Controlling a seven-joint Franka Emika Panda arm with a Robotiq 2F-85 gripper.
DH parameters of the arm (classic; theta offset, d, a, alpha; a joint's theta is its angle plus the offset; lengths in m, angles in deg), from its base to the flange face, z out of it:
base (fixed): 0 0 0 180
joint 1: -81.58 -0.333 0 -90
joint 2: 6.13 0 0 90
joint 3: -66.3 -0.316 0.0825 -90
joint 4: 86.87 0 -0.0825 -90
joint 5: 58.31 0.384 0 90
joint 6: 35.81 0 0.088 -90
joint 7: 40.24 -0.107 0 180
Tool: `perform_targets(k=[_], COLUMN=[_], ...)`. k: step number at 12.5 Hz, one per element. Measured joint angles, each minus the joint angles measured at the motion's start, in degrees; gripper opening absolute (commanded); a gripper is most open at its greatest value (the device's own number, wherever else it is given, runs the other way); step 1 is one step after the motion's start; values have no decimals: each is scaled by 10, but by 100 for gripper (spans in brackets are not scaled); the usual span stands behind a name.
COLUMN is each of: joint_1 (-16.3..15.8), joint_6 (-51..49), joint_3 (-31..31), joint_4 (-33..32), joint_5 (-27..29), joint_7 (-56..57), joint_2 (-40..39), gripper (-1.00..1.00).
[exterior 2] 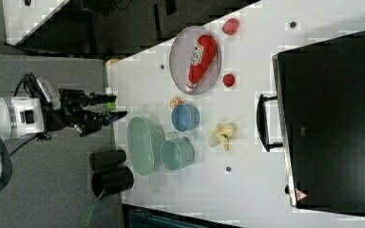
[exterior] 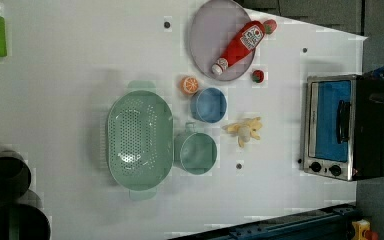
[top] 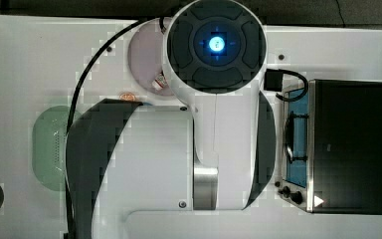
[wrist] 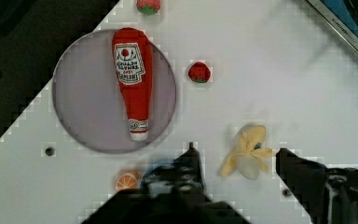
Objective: Pick banana from table and place on oven.
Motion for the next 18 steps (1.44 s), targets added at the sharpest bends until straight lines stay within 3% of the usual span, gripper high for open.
perform_targets(k=[3,7,10,12,18], joint_1=[7,11,13,19,22], joint_6=[-115,-99,-82,-43,157], joint_3=[2,7,6,9,2], joint_4=[-135,-96,-99,-140,-265], joint_5=[-10,2,6,7,1], joint_7=[-9,-9,-10,-10,-11], joint_2=[155,239,227,197,23], gripper=[99,100,100,100,100])
